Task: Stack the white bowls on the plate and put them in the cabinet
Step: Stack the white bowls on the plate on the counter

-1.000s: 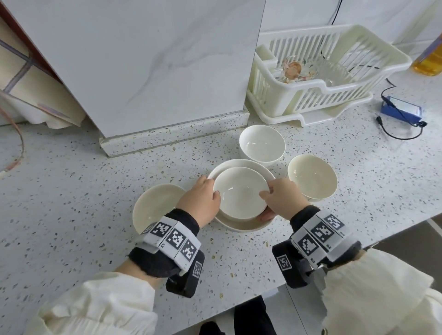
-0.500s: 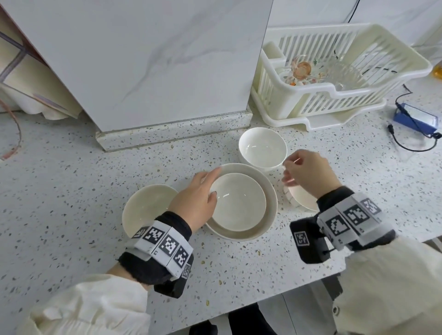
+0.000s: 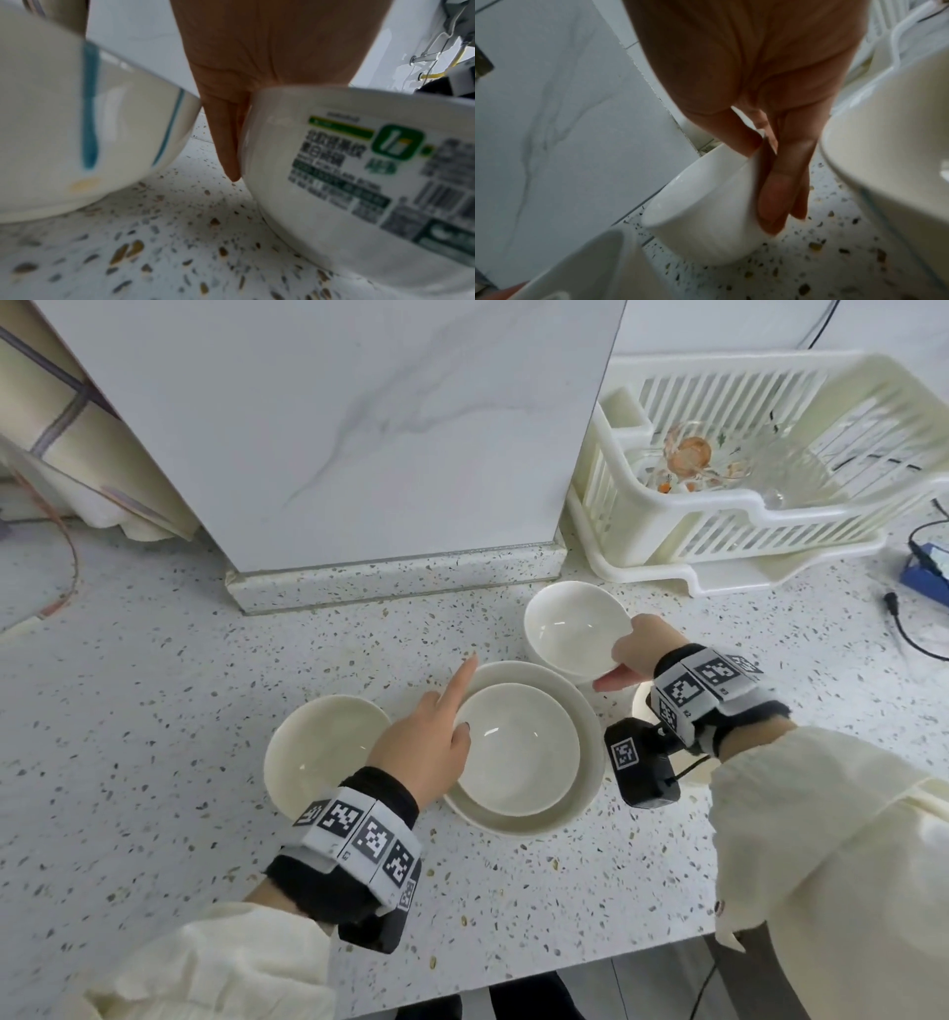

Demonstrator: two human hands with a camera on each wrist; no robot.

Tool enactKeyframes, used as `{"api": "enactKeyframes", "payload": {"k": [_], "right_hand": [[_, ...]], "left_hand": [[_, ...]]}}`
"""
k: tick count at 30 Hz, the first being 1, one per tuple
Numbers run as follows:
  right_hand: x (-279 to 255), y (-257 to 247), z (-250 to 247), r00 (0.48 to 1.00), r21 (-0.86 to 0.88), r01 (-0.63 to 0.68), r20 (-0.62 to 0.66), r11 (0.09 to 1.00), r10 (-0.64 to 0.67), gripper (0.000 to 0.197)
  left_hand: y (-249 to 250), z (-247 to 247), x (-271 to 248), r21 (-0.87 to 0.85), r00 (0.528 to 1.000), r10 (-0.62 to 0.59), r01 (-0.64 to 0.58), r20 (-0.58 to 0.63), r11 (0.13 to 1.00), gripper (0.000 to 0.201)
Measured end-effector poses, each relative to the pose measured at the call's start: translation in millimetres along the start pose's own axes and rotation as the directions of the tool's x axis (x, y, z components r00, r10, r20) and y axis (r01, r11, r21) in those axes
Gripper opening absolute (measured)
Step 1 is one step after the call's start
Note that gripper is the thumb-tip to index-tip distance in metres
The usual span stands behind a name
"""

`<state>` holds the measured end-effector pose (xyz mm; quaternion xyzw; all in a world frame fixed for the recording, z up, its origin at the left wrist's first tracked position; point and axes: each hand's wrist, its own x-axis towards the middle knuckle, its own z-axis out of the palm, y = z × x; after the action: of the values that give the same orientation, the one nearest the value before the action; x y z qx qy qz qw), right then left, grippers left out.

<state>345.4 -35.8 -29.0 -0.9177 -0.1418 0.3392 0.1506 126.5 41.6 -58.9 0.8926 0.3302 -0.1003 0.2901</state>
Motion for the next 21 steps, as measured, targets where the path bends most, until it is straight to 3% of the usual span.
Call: {"api": "enactKeyframes", "payload": {"k": [5,9,17,21], "right_hand": [[-11,6,-3,0.997,0.159,0.065,-0.05,0.985,-0.058,0.047],[-45,12,-12,0.981,0.371,0.188,-0.124,0.91,-0.152,0.049],[-99,31,4,0.944,0.235,0.325,-0.141,0.916,-0.299,0.036],[-110,36,27,0.933,0.211,0.351,-0.159,0.912,-0.323,0.038]], "left_hand": [[0,1,0,-0.031,1.0,0.004,-0.004,-0.005,1.0,0.067],[0,-1,-2,-0.058,1.0,0.013,-0.012,0.006,0.998,0.065],[1,-5,-13,-0.249,0.998,0.061,-0.062,-0.015,0.966,0.048],[3,-5,-22,-0.545,0.997,-0.023,-0.018,-0.068,0.838,0.044]]}}
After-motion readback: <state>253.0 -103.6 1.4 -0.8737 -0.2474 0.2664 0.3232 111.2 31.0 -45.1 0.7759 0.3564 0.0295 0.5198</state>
